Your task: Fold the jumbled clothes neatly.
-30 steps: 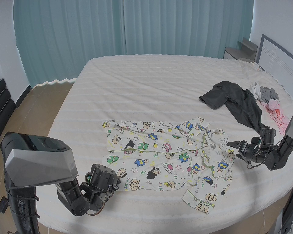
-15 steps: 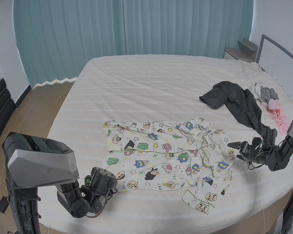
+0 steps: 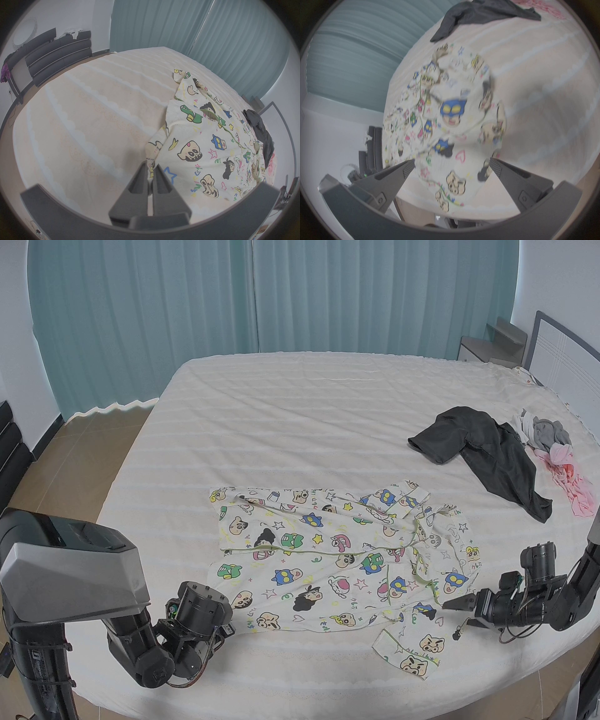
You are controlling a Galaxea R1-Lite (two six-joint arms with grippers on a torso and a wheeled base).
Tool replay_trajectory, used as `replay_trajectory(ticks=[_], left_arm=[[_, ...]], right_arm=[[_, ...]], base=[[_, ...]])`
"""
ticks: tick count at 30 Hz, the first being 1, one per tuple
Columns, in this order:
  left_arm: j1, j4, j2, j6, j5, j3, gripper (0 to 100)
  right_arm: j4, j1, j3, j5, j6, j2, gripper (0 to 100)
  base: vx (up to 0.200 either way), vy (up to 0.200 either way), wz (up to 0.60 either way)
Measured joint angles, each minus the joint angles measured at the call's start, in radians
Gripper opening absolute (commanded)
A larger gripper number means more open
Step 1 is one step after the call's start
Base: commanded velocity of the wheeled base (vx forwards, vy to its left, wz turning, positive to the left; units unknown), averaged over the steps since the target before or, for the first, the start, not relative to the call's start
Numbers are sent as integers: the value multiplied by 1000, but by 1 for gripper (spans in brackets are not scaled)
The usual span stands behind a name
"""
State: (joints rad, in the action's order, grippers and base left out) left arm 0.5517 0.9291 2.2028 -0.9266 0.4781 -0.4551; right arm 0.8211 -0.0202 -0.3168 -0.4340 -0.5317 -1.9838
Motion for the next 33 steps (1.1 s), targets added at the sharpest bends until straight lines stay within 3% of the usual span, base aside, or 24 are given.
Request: replay_trajectory(ticks=[5,11,25,26,33], left_arm=[[1,1,-9,-1,0,6,0],[8,1,-14,-4,0,9,0],[11,1,-21,-6,-1,10,0],[11,2,-21,-7,-1,10,0],[11,2,-19,-7,-1,11,0]], right_arm=[[0,-108,53,17,-1,-3,100],[-1,-199,66,123,-7,-48,100],[-9,-281,68,175,-9,-96,100],[-9,-283,66,177,-10,-98,0],[-13,-291,49,185,-18,-104,0]], base=[[0,0,0],[0,0,0],[0,0,0],[0,0,0],[0,0,0]])
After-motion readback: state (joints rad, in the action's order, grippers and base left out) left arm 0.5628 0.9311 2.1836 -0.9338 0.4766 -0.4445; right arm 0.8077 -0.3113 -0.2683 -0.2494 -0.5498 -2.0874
